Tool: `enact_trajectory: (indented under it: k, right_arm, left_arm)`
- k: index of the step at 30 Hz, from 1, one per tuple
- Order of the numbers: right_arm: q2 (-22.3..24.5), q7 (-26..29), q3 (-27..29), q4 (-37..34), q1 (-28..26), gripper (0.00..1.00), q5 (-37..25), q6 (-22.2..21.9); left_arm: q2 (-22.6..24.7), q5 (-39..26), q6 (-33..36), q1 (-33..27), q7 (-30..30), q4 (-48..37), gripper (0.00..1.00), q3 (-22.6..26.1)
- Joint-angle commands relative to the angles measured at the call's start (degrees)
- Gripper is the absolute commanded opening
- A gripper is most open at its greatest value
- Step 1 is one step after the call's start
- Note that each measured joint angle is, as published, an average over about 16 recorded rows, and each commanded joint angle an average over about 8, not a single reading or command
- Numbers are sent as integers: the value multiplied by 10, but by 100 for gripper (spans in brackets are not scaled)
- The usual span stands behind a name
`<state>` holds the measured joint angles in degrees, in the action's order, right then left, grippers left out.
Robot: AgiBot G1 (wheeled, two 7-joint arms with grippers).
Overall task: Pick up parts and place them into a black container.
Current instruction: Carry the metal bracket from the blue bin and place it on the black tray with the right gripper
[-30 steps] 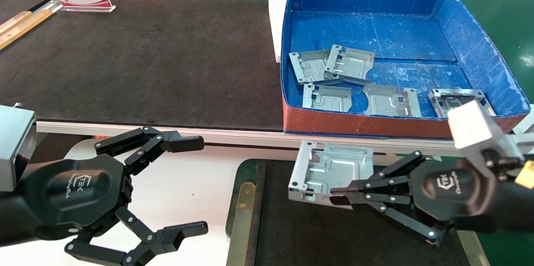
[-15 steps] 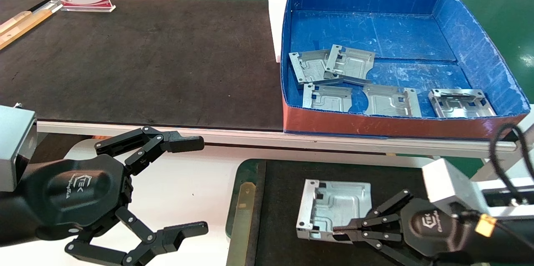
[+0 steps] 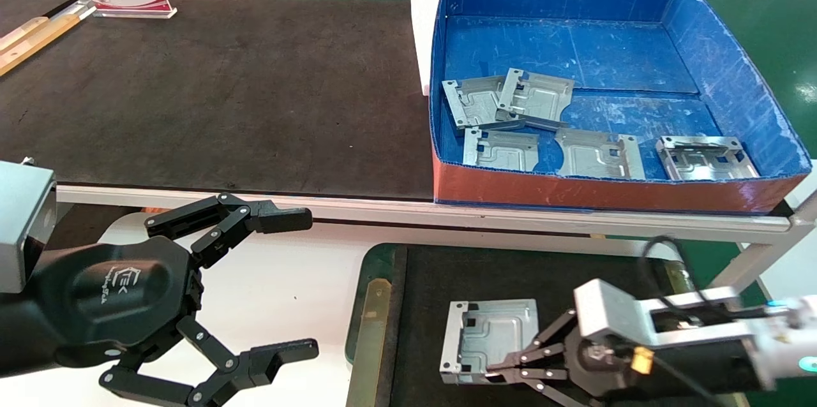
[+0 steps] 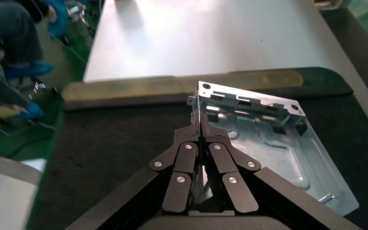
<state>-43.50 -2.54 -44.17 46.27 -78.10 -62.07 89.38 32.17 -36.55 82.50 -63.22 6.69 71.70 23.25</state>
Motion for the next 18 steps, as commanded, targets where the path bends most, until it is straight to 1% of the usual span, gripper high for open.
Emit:
enact_trajectory:
  k: [1, 11, 18]
  right_arm:
    - [-19, -22, -9, -26, -6, 0, -13, -2]
    - [-101, -118, -33, -147, -31, 0, -53, -16]
    - [-143, -158, -42, -211, -48, 0, -70, -28]
  left_arm:
    - [0, 0, 0, 0, 0, 0, 100, 0]
    - [0, 0, 0, 0, 0, 0, 100, 0]
    - [0, 0, 0, 0, 0, 0, 100, 0]
